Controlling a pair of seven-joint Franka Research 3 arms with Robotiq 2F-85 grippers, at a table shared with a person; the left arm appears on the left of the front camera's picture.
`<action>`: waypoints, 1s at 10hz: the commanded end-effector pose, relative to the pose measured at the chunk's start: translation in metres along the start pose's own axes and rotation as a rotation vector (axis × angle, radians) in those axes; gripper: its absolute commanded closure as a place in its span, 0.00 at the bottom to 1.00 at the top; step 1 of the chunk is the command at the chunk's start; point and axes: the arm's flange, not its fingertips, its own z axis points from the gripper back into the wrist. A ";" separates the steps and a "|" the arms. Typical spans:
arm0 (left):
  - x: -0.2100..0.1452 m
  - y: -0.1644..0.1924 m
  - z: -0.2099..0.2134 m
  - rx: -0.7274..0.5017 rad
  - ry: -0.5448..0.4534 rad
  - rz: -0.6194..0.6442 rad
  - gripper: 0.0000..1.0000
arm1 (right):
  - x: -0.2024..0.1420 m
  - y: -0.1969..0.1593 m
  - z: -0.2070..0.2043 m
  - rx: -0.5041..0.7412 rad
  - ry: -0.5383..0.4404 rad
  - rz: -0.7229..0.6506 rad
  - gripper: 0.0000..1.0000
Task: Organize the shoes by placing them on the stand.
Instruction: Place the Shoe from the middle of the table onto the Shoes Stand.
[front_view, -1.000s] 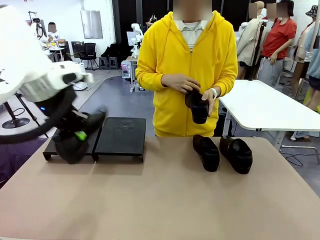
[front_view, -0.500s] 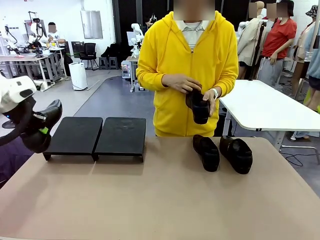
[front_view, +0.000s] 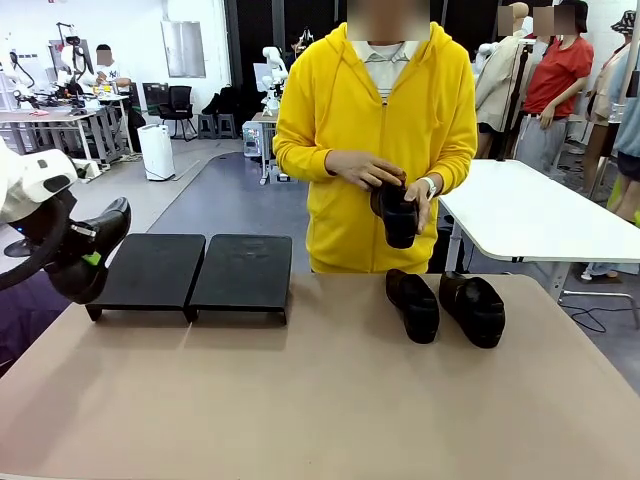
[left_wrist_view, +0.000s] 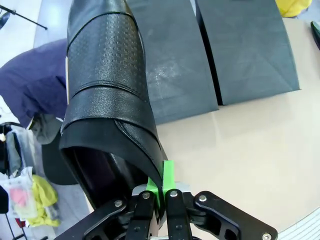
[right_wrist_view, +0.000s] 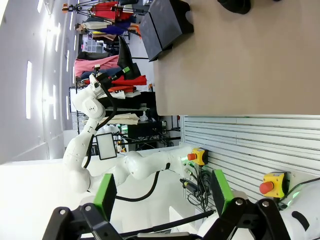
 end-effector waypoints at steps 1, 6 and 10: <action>0.000 0.002 -0.003 -0.001 0.004 0.001 1.00 | 0.001 0.003 0.001 0.022 -0.007 0.026 0.00; 0.063 0.024 -0.073 -0.001 -0.103 0.016 1.00 | 0.001 0.003 0.001 0.022 -0.007 0.026 0.00; 0.079 0.028 -0.122 0.047 -0.040 0.008 1.00 | 0.001 0.003 0.001 0.022 -0.007 0.026 0.00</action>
